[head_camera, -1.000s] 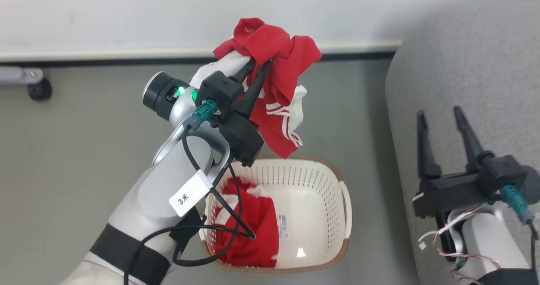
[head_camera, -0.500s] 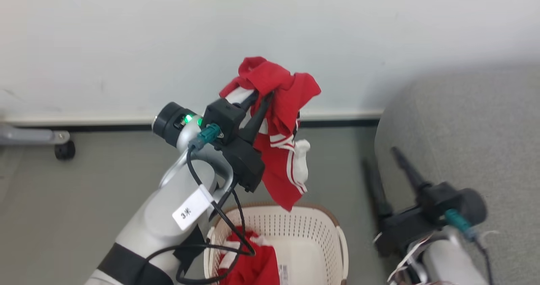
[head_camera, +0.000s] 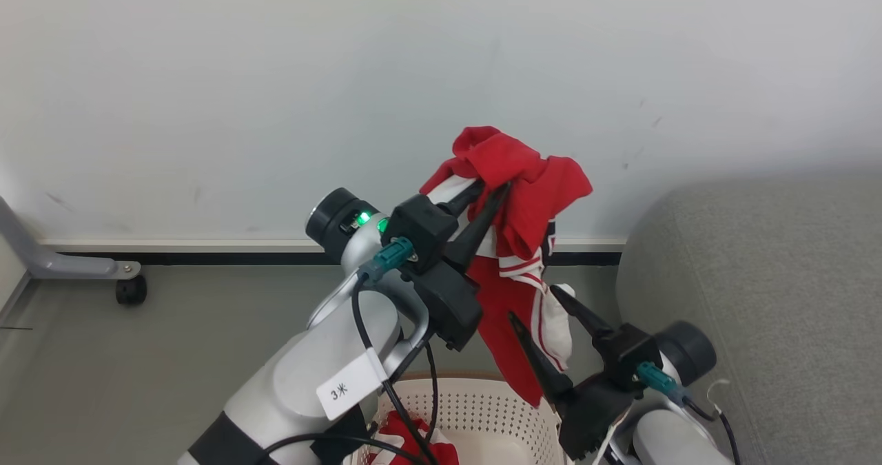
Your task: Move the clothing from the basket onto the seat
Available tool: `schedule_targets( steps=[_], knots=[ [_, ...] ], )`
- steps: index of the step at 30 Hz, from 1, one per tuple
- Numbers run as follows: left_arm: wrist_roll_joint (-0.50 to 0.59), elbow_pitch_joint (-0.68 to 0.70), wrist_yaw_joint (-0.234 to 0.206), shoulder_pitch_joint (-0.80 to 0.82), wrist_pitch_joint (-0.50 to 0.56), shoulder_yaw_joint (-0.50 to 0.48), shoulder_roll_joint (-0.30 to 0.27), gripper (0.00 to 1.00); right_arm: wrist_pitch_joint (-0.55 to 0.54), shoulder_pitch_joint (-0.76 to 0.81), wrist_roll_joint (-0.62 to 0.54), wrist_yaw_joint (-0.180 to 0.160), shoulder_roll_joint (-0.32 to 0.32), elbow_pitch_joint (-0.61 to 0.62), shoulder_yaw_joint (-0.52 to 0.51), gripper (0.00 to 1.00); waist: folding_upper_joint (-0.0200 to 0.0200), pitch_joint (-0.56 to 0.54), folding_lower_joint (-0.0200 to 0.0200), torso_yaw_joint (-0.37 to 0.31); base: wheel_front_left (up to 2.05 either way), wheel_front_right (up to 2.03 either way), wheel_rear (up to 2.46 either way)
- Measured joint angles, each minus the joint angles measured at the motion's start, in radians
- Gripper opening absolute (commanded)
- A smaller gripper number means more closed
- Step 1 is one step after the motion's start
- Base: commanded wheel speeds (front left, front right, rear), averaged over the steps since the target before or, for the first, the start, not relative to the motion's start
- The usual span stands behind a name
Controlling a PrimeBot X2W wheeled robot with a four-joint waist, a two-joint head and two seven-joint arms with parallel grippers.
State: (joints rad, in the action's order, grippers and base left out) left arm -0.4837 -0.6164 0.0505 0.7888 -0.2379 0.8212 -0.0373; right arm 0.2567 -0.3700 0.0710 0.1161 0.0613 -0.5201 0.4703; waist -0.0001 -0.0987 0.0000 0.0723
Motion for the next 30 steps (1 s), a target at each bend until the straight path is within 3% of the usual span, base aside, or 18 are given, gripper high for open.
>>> schedule_targets(
  steps=[8, 9, 10, 11, 12, 13, 18, 19, 20, 21, 22, 30],
  knots=[
    [-0.035, 0.072, -0.023, -0.021, 0.018, 0.061, -0.001, 0.0, 0.0, -0.101, 0.012, 0.004, 0.0, -0.114, 0.022, 0.97, 0.0002, -0.001, 0.0, 0.032, 0.0, 0.0, 0.0],
    [-0.04, 0.075, -0.025, -0.022, 0.018, 0.063, -0.001, 0.0, 0.0, -0.11, 0.019, 0.004, 0.0, -0.123, 0.027, 0.56, 0.0001, -0.001, 0.0, 0.036, 0.0, 0.0, 0.0],
    [-0.049, 0.075, -0.026, -0.023, 0.021, 0.062, -0.001, 0.0, 0.0, -0.118, 0.028, 0.004, 0.0, -0.128, 0.038, 0.41, 0.0001, 0.0, 0.0, 0.039, 0.0, 0.0, 0.0],
    [-0.055, 0.075, -0.031, -0.025, 0.024, 0.062, -0.001, 0.0, 0.0, -0.124, 0.042, 0.005, 0.0, -0.13, 0.048, 0.14, 0.0001, 0.0, 0.0, 0.042, 0.0, 0.0, 0.0],
    [-0.057, 0.072, -0.033, -0.029, 0.025, 0.06, -0.001, 0.0, 0.0, -0.128, 0.054, 0.005, 0.0, -0.13, 0.055, 0.04, 0.0001, 0.001, 0.0, 0.044, 0.0, 0.0, 0.0],
    [-0.059, 0.069, -0.034, -0.037, 0.025, 0.058, -0.002, 0.0, 0.0, -0.129, 0.061, 0.007, -0.001, -0.13, 0.06, 0.0, 0.0001, 0.001, 0.0001, 0.045, 0.0, 0.0, 0.0],
    [-0.065, 0.045, -0.046, -0.075, 0.034, 0.035, -0.007, 0.0, 0.0, -0.129, 0.07, 0.007, -0.002, -0.147, 0.059, 0.0, 0.0001, 0.006, 0.0, 0.042, 0.0, 0.0, 0.0],
    [-0.067, 0.043, -0.051, -0.082, 0.033, 0.031, -0.011, 0.17, 0.0, -0.13, 0.07, 0.007, -0.002, -0.151, 0.057, 0.0, 0.0001, 0.007, 0.0, 0.039, 0.0, 0.0, 0.0],
    [-0.07, 0.038, -0.052, -0.087, 0.033, 0.028, -0.017, 0.48, 0.0, -0.13, 0.071, 0.007, -0.002, -0.154, 0.054, 0.0, 0.0001, 0.008, 0.0001, 0.035, 0.0, 0.0, 0.0],
    [-0.071, 0.034, -0.055, -0.092, 0.033, 0.024, -0.023, 0.88, 0.0, -0.13, 0.071, 0.007, -0.002, -0.156, 0.052, 0.0, 0.0001, 0.009, 0.0001, 0.031, 0.0, 0.0, 0.0],
    [-0.072, 0.029, -0.06, -0.099, 0.033, 0.021, -0.028, 1.0, 0.0, -0.13, 0.071, 0.007, -0.002, -0.156, 0.051, 0.0, 0.0001, 0.01, 0.0, 0.026, 0.0, 0.0, 0.0],
    [-0.086, -0.001, -0.078, -0.168, 0.015, -0.003, -0.061, 1.0, 0.0, -0.136, 0.071, 0.007, 0.025, -0.124, 0.046, 0.0, 0.0002, 0.02, 0.0001, -0.027, 0.0, 0.0, 0.0]
  ],
)
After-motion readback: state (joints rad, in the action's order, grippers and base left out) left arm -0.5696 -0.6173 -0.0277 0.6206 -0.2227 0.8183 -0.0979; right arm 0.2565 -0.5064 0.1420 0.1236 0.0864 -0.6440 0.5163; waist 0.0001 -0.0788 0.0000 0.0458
